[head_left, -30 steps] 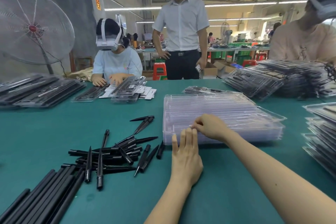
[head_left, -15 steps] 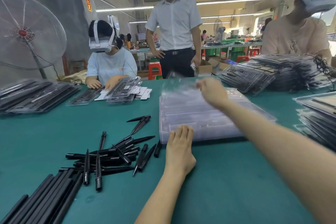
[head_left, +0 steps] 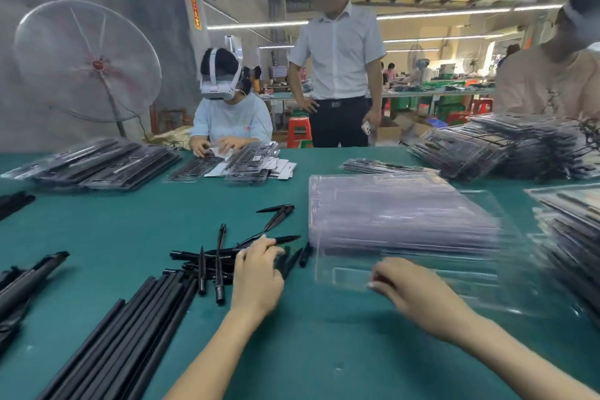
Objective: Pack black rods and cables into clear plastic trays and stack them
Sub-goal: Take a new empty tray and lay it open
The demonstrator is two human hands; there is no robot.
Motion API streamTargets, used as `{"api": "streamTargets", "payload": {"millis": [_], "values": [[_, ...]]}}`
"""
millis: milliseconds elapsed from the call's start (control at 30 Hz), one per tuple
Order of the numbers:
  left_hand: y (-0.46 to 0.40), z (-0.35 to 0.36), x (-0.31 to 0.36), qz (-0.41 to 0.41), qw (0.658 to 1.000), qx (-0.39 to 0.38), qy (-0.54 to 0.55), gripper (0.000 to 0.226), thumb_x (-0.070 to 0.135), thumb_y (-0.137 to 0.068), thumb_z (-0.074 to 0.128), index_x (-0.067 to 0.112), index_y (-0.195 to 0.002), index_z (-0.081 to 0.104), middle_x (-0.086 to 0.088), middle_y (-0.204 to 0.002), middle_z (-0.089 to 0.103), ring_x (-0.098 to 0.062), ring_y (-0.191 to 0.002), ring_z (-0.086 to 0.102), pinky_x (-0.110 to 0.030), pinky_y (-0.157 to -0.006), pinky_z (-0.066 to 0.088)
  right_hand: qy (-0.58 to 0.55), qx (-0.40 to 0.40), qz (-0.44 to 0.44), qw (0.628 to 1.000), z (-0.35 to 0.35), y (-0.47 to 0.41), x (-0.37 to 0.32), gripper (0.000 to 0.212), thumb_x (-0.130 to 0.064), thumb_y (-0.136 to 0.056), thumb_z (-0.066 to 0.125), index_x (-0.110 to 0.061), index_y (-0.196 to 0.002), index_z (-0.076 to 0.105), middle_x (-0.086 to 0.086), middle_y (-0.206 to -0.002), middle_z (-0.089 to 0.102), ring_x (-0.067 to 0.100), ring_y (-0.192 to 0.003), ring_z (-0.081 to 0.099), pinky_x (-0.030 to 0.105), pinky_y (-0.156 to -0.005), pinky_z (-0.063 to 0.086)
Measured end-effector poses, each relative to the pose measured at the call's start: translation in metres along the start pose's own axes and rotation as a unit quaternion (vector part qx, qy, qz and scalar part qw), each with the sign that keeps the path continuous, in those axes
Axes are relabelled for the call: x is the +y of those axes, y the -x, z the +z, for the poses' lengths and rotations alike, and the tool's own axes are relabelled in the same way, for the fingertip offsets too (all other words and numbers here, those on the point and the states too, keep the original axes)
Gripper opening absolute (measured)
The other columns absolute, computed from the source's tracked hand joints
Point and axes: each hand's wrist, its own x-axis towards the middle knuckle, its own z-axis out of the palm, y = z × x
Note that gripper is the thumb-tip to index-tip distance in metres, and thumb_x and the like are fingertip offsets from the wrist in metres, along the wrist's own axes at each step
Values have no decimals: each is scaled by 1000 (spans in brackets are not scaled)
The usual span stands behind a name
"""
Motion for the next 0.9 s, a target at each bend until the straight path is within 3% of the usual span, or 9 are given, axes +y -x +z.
{"api": "streamTargets", "payload": {"millis": [67, 133, 233, 267, 333, 500, 633, 733, 900], "values": [[12, -28, -27, -35, 999, 19, -14, 39, 2, -84, 48, 24, -112, 63, 10, -123, 55, -8, -122, 44, -25, -102, 19, 30, -16, -42, 999, 18, 32, -22, 31, -43, -101, 34, -24, -98, 58, -14, -97, 56, 6, -98, 52, 17, -79, 35], [25, -59, -50, -64, 996, 15, -64, 28, 9, -87, 48, 26, -104, 62, 10, -110, 59, -11, -111, 50, -27, -93, 25, 80, 43, -108, 990, 30, 55, -42, 51, -44, -102, 20, -27, -80, 62, -14, -77, 59, 4, -73, 58, 15, -62, 38], [48, -93, -78, -114, 979, -103, -133, 5, 27, -91, 49, 24, -95, 50, 6, -105, 61, -18, -100, 56, -31, -83, 36, 110, 195, -196, 955, 46, 81, -74, 61, -37, -104, 16, -30, -62, 59, -13, -54, 51, 4, -47, 51, 15, -50, 35], [55, -99, -82, -127, 968, -160, -146, 11, 33, -92, 50, 24, -95, 47, 5, -107, 60, -17, -100, 56, -30, -81, 40, 117, 220, -210, 945, 51, 87, -85, 65, -35, -104, 16, -30, -57, 60, -13, -53, 49, 4, -46, 49, 14, -48, 37], [69, -101, -85, -118, 954, -210, -177, 18, 39, -94, 49, 22, -100, 48, 2, -114, 57, -17, -106, 54, -29, -85, 44, 130, 234, -218, 939, 57, 94, -106, 68, -31, -104, 16, -30, -53, 60, -13, -52, 46, 3, -45, 46, 13, -45, 39], [83, -90, -65, -141, 942, -128, -278, 32, 34, -99, 45, 11, -122, 44, -3, -125, 53, -17, -113, 57, -25, -83, 47, 118, 233, -239, 935, 65, 90, -129, 63, -33, -103, 21, -27, -54, 60, -13, -55, 49, 4, -49, 47, 15, -49, 38], [78, -88, -53, -183, 908, -183, -329, 26, 19, -97, 45, 10, -121, 50, -5, -125, 55, -18, -111, 60, -25, -79, 50, 81, 180, -215, 956, 65, 85, -138, 35, -40, -91, 48, -28, -61, 62, -15, -62, 53, 3, -57, 52, 14, -55, 38], [72, -90, -50, -200, 897, -231, -321, 18, 14, -94, 46, 12, -105, 59, -1, -110, 62, -19, -101, 63, -23, -68, 46, 64, 129, -203, 968, 59, 84, -141, 20, -46, -75, 69, -29, -67, 62, -17, -68, 55, 2, -63, 54, 13, -58, 40], [64, -109, -46, -189, 908, -297, -229, 23, 29, -96, 43, 12, -81, 49, 2, -82, 52, -16, -78, 55, -21, -60, 39, 29, 174, -186, 967, 51, 87, -145, 35, -40, -97, 41, -31, -77, 68, -16, -70, 58, 4, -65, 54, 16, -60, 44]]}}
